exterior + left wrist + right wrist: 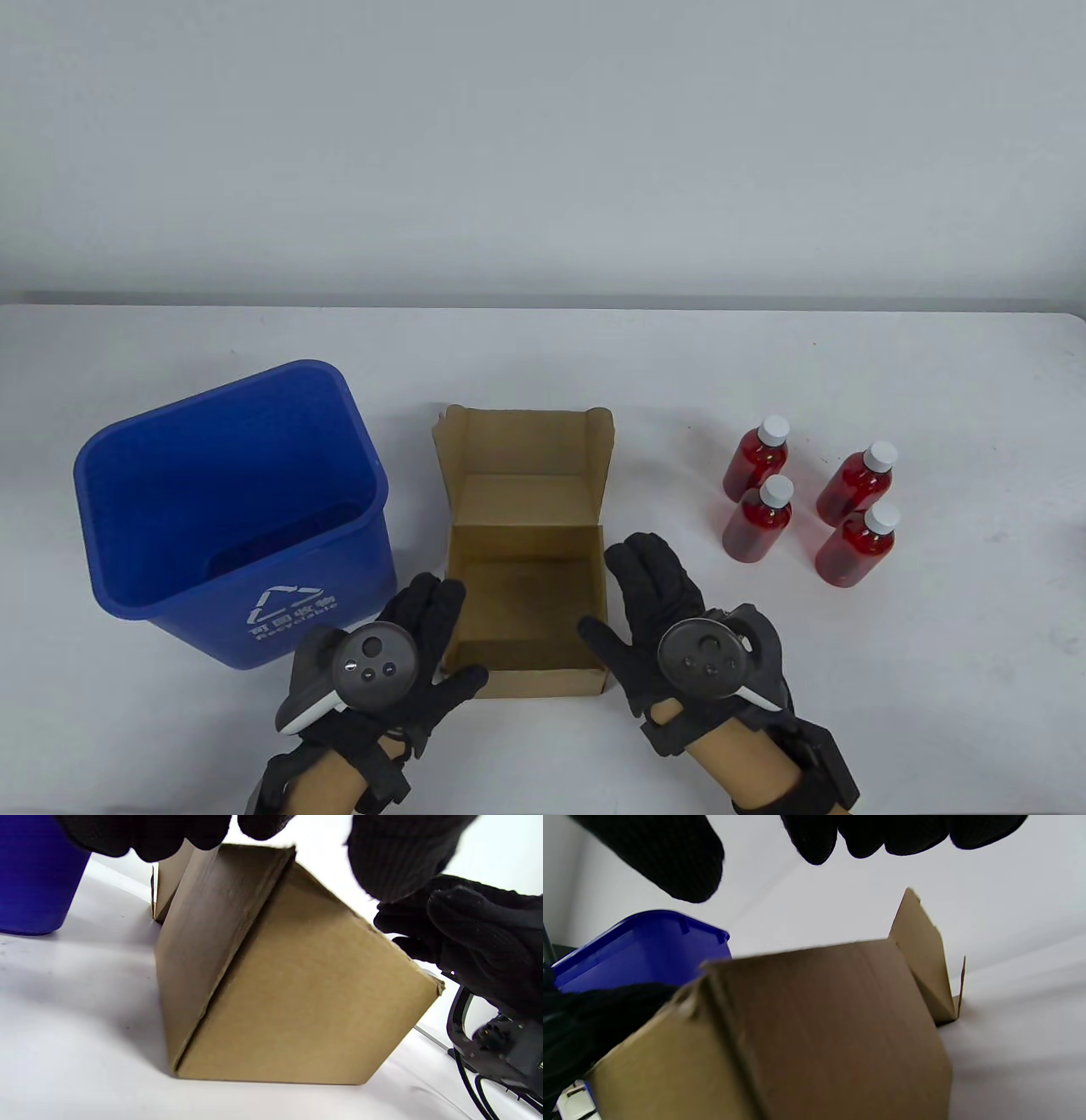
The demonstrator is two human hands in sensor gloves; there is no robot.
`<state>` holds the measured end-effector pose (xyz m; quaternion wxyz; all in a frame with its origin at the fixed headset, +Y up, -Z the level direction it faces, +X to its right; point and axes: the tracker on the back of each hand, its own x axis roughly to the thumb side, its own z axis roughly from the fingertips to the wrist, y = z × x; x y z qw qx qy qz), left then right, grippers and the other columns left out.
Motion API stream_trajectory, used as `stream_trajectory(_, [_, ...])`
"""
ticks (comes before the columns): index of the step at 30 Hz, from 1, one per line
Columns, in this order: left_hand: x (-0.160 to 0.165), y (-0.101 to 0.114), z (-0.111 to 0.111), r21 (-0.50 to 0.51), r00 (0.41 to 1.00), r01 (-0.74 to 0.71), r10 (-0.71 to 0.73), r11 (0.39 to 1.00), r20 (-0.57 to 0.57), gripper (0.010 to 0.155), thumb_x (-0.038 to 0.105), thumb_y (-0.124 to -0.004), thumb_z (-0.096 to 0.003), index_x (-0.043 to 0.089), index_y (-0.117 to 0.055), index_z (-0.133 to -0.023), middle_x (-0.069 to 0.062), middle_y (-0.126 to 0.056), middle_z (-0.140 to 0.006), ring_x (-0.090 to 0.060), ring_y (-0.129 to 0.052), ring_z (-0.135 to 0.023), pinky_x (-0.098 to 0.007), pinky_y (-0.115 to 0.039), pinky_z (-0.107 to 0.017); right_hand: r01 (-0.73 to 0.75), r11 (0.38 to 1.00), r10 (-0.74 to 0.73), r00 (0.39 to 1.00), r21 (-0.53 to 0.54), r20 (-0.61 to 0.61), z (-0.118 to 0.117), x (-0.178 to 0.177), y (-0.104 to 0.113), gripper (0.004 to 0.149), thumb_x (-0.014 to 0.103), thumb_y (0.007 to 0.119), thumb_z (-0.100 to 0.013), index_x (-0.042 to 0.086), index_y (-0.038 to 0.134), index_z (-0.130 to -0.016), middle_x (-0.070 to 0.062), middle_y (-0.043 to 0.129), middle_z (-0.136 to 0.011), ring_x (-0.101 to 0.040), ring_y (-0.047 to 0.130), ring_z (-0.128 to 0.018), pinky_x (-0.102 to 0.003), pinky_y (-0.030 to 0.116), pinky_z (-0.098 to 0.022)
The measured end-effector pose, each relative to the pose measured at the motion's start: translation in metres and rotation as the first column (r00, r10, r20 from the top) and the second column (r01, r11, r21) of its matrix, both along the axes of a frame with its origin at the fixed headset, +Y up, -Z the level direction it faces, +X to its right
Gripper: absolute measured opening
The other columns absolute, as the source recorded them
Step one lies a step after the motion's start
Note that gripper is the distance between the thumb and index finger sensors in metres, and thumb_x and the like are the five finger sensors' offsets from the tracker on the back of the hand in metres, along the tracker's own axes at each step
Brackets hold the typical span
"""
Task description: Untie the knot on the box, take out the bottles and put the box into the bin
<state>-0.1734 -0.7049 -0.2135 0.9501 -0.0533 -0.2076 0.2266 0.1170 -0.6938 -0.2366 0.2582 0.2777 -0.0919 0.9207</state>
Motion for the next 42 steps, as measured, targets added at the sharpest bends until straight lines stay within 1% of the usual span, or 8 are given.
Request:
stream_trajectory(4, [0.003, 0.001, 0.001, 0.029, 1.0, 0.003, -0.003, 1.0, 0.0, 0.091, 0.057, -0.073, -0.0469, 0.01, -0.033, -0.114, -0.027, -0.03, -0.114, -0.061, -0.048, -0.102, -0.071, -0.051, -0.071, -0.059, 0.997, 0.058, 0.998, -0.04, -0.036, 0.006, -0.01, -0.008, 0.075, 0.049, 0.07, -0.051, -0.001, 0.046, -0.102, -0.029, 0.032, -0.104, -0.06, 0.043, -0.093, -0.07, 0.048, -0.06])
stream_trajectory(7, [0.005, 0.0, 0.001, 0.03, 1.0, 0.015, -0.015, 0.999, -0.003, 0.091, 0.057, -0.073, -0.0467, 0.01, -0.033, -0.114, -0.027, -0.029, -0.114, -0.064, -0.048, -0.101, -0.072, -0.052, -0.07, -0.102, 0.993, 0.099, 0.994, -0.055, -0.056, 0.006, -0.015, -0.013, 0.075, 0.05, 0.07, -0.051, 0.0, 0.048, -0.102, -0.029, 0.031, -0.104, -0.061, 0.042, -0.093, -0.07, 0.048, -0.06])
stream_trajectory(17, [0.003, 0.001, 0.001, 0.049, 1.0, 0.015, -0.013, 0.999, -0.026, 0.09, 0.056, -0.074, -0.0469, 0.01, -0.034, -0.114, -0.027, -0.033, -0.114, -0.062, -0.053, -0.1, -0.071, -0.054, -0.07, -0.127, 0.988, 0.12, 0.989, -0.083, -0.09, 0.01, -0.023, -0.015, 0.076, 0.05, 0.069, -0.051, 0.0, 0.047, -0.103, -0.029, 0.029, -0.105, -0.062, 0.041, -0.093, -0.071, 0.047, -0.06])
stream_trajectory(19, [0.003, 0.0, 0.001, 0.052, 0.999, 0.016, -0.015, 0.999, -0.029, 0.09, 0.056, -0.074, -0.047, 0.01, -0.034, -0.113, -0.025, -0.034, -0.114, -0.062, -0.054, -0.1, -0.071, -0.055, -0.07, -0.12, 0.989, 0.112, 0.989, -0.088, -0.092, 0.01, -0.023, -0.015, 0.076, 0.05, 0.069, -0.051, 0.0, 0.046, -0.103, -0.029, 0.029, -0.105, -0.062, 0.041, -0.093, -0.071, 0.047, -0.06])
stream_trajectory(22, [0.001, -0.001, 0.0, 0.049, 0.999, 0.016, -0.014, 0.999, -0.037, 0.09, 0.056, -0.074, -0.0469, 0.01, -0.034, -0.113, -0.027, -0.034, -0.114, -0.062, -0.054, -0.1, -0.07, -0.055, -0.069, -0.103, 0.991, 0.096, 0.992, -0.089, -0.088, 0.009, -0.021, -0.012, 0.076, 0.05, 0.069, -0.051, 0.0, 0.046, -0.103, -0.029, 0.03, -0.105, -0.062, 0.041, -0.093, -0.071, 0.047, -0.06])
stream_trajectory(32, [0.0, -0.002, -0.002, 0.028, 0.999, 0.02, -0.018, 0.999, -0.046, 0.09, 0.056, -0.074, -0.0467, 0.01, -0.034, -0.113, -0.027, -0.036, -0.113, -0.061, -0.056, -0.099, -0.07, -0.056, -0.069, -0.024, 0.993, 0.02, 0.999, -0.12, -0.029, -0.004, -0.001, -0.004, 0.077, 0.05, 0.069, -0.051, -0.002, 0.046, -0.102, -0.029, 0.036, -0.104, -0.061, 0.048, -0.091, -0.07, 0.051, -0.059])
stream_trajectory(38, [0.0, -0.002, -0.002, 0.013, 0.999, 0.023, -0.022, 1.0, -0.038, 0.091, 0.056, -0.074, -0.0465, 0.009, -0.034, -0.113, -0.026, -0.037, -0.113, -0.061, -0.056, -0.099, -0.07, -0.056, -0.069, 0.003, 0.99, -0.003, 1.0, -0.14, 0.001, -0.011, 0.007, -0.005, 0.077, 0.05, 0.069, -0.051, -0.003, 0.047, -0.102, -0.029, 0.038, -0.104, -0.061, 0.052, -0.09, -0.07, 0.053, -0.058])
stream_trajectory(42, [0.0, -0.002, -0.002, 0.005, 0.999, 0.021, -0.021, 1.0, -0.038, 0.091, 0.056, -0.074, -0.0466, 0.01, -0.034, -0.113, -0.027, -0.037, -0.113, -0.06, -0.056, -0.099, -0.07, -0.056, -0.069, 0.032, 0.983, -0.027, 0.999, -0.178, 0.03, -0.02, 0.013, -0.009, 0.077, 0.049, 0.069, -0.05, -0.004, 0.047, -0.101, -0.029, 0.039, -0.103, -0.06, 0.054, -0.089, -0.069, 0.054, -0.058])
